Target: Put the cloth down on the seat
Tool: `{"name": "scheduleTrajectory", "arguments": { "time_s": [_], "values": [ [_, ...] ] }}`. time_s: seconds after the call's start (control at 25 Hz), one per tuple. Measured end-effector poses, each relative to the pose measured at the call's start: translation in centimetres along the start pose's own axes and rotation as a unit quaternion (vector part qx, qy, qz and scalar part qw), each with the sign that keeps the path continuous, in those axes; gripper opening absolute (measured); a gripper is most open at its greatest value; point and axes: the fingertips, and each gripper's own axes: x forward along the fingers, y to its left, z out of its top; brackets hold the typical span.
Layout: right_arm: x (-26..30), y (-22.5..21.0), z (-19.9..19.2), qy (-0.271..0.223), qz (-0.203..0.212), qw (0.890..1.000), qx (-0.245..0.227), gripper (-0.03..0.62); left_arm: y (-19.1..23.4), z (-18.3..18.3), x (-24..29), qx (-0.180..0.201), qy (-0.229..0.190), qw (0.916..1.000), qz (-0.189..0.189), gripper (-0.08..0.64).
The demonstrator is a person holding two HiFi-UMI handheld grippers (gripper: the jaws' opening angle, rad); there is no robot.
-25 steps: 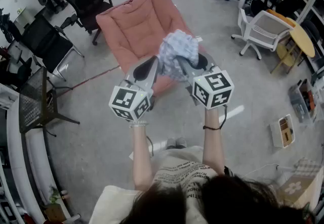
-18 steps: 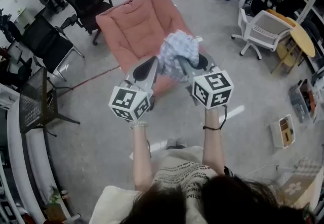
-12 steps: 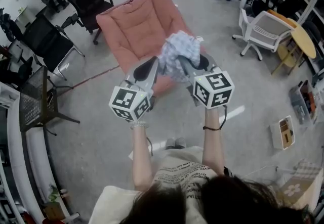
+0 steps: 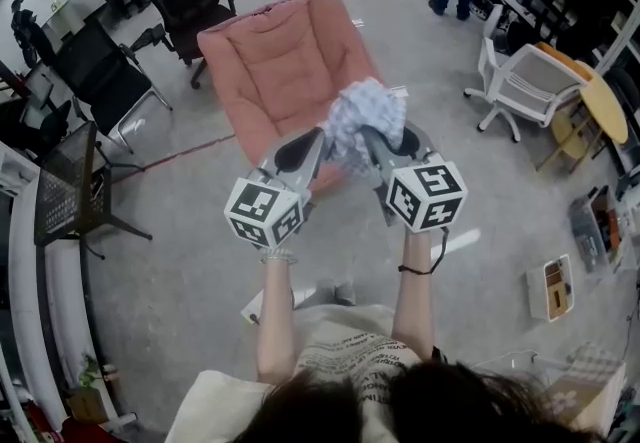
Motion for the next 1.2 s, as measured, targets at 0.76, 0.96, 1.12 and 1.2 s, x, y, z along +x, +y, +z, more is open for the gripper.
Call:
{"name": "scheduleTrajectory", "arguments": {
  "time_s": [0.76, 0.96, 1.12, 1.2],
  "values": [
    [5.8, -4.9, -1.7, 0.022, -0.012, 0.999, 0.022, 0.12, 4.6, -1.9, 5.9, -0.013, 0.016, 0.9997, -0.008, -0.002],
    [9.1, -6.4, -2.9, 0.036, -0.019, 0.999, 0.029, 0.118, 7.2, -3.1, 8.5, -0.02, 0.026, 0.9993, -0.019, -0.002],
    [11.7, -7.2, -3.5, 0.045, -0.022, 0.998, 0.031, 0.118, 9.6, -3.7, 10.1, -0.025, 0.03, 0.999, -0.024, -0.002],
    [12.8, -7.6, -3.7, 0.047, -0.024, 0.998, 0.033, 0.118, 10.7, -3.9, 10.9, -0.027, 0.032, 0.9988, -0.025, -0.002]
  ]
}}
